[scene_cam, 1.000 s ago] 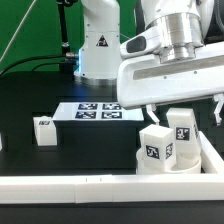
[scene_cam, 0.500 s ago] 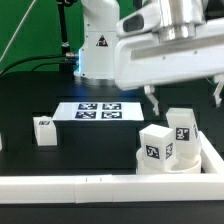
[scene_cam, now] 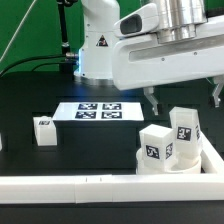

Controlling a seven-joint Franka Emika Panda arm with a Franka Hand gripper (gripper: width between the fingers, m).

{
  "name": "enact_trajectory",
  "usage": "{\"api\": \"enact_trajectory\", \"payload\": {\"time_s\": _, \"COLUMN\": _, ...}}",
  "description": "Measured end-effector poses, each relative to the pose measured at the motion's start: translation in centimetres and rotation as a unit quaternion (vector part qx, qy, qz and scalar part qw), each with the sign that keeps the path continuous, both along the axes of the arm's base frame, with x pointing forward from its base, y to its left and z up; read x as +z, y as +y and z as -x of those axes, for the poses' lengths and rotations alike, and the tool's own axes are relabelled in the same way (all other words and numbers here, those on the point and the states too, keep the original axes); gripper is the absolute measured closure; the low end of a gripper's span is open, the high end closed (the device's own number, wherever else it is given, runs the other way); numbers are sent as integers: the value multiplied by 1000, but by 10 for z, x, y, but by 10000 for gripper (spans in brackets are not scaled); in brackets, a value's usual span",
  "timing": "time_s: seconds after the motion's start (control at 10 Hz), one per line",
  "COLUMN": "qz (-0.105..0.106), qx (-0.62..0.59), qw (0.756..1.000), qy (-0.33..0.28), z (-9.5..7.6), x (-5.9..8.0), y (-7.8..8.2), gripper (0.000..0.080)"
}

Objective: Assemble stool

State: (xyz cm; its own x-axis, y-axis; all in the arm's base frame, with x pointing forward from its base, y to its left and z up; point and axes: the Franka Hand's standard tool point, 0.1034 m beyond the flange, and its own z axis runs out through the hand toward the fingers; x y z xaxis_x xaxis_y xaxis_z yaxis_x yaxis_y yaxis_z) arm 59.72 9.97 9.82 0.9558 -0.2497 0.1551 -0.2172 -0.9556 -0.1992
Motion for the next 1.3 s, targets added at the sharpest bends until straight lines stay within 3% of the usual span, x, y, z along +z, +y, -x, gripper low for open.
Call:
{"api": "enact_trajectory", "payload": {"time_s": 0.1, "qz": 12, "qx": 57, "qw": 997, "qy": 56, "z": 7, "x": -6, "y": -15, "gripper": 151}}
{"api": "enact_trajectory", "payload": {"time_s": 0.2, "qz": 27, "qx": 94, "qw": 991, "qy": 91, "z": 4, "x": -1, "y": -20, "gripper": 151}}
{"api": "enact_trajectory", "payload": {"time_s": 0.3, "qz": 46, "qx": 135, "qw": 984, "qy": 104, "z": 0, "x": 7, "y": -14, "gripper": 151}}
{"api": "enact_trajectory", "payload": {"time_s": 0.7, "qz": 39, "qx": 92, "qw": 990, "qy": 99, "z": -3, "x": 5, "y": -12, "gripper": 151}}
{"api": "enact_trajectory", "payload": {"time_s": 1.1, "qz": 34, "qx": 58, "qw": 995, "qy": 71, "z": -8, "x": 9, "y": 37, "gripper": 151}}
{"api": "enact_trajectory", "payload": {"time_s": 1.3, "qz": 29, "qx": 31, "qw": 996, "qy": 74, "z": -9, "x": 9, "y": 36, "gripper": 151}}
